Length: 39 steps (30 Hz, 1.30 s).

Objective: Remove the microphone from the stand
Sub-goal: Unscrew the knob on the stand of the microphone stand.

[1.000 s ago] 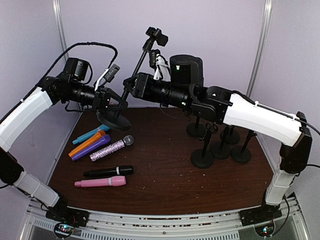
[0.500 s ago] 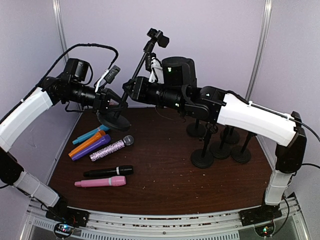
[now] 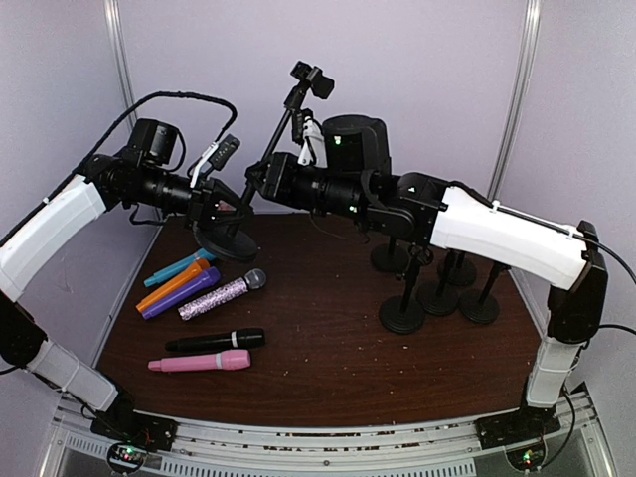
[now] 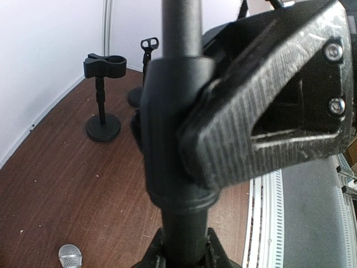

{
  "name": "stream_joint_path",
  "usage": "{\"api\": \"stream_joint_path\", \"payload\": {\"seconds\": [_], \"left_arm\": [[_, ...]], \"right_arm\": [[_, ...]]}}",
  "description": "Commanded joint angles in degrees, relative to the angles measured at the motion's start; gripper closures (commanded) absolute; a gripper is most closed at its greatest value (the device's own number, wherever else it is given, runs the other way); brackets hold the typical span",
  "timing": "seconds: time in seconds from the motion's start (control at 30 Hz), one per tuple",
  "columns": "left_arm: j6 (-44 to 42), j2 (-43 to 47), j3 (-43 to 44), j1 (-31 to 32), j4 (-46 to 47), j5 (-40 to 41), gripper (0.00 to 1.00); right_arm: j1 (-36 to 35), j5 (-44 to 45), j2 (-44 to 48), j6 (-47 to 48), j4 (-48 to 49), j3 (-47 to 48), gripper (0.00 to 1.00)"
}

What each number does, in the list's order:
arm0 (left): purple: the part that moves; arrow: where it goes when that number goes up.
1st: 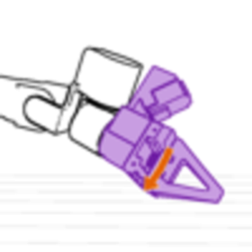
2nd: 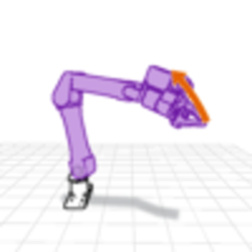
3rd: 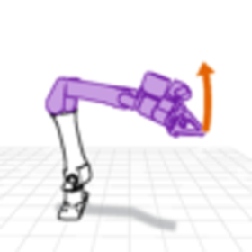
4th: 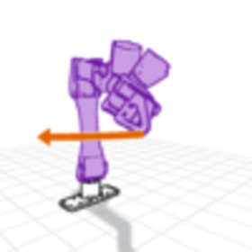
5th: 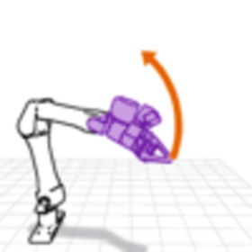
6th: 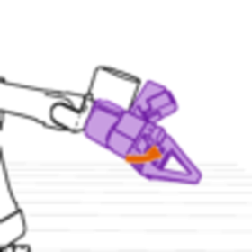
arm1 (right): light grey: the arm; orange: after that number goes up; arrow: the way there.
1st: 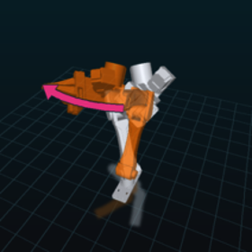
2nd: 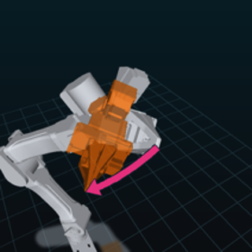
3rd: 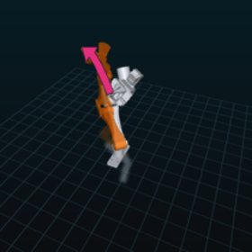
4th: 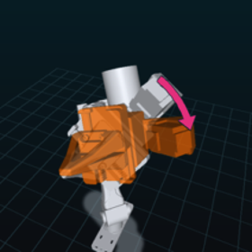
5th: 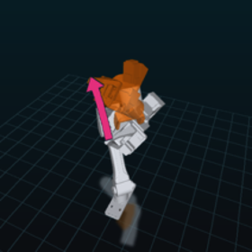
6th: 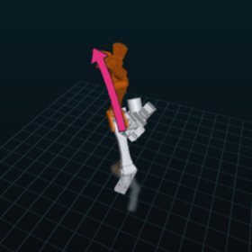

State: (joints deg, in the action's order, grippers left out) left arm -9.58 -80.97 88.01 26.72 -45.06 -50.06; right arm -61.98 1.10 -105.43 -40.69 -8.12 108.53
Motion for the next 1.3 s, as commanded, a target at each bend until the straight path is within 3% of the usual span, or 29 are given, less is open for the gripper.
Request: {"api": "stream_joint_path", "payload": {"seconds": [0.0,0.37,0.6,0.83,1.1,1.27], "left_arm": [[-1.5,1.9,0.2,0.3,1.8,-0.9,1.0],[2.6,1.9,0.8,1.0,1.8,-8.6,1.0],[9.1,1.2,0.9,1.2,3.4,-25.3,1.0],[12.3,0.9,0.0,1.9,4.5,-32.3,1.0],[13.4,1.3,0.0,2.1,4.0,-39.6,1.0],[6.8,0.4,2.5,2.8,-4.0,-44.0,1.0]], "right_arm": [[0.2,-0.3,0.6,-1.4,3.9,0.0,0.74],[0.4,-0.9,0.9,1.0,7.8,-1.2,1.0],[1.3,-18.5,6.1,3.4,23.8,-9.2,1.0],[1.8,-31.1,8.5,1.6,36.9,-14.5,1.0],[2.6,-42.9,8.0,-7.3,56.3,-18.8,1.0],[3.3,-50.8,4.9,-17.1,69.8,-17.2,1.0]]}}
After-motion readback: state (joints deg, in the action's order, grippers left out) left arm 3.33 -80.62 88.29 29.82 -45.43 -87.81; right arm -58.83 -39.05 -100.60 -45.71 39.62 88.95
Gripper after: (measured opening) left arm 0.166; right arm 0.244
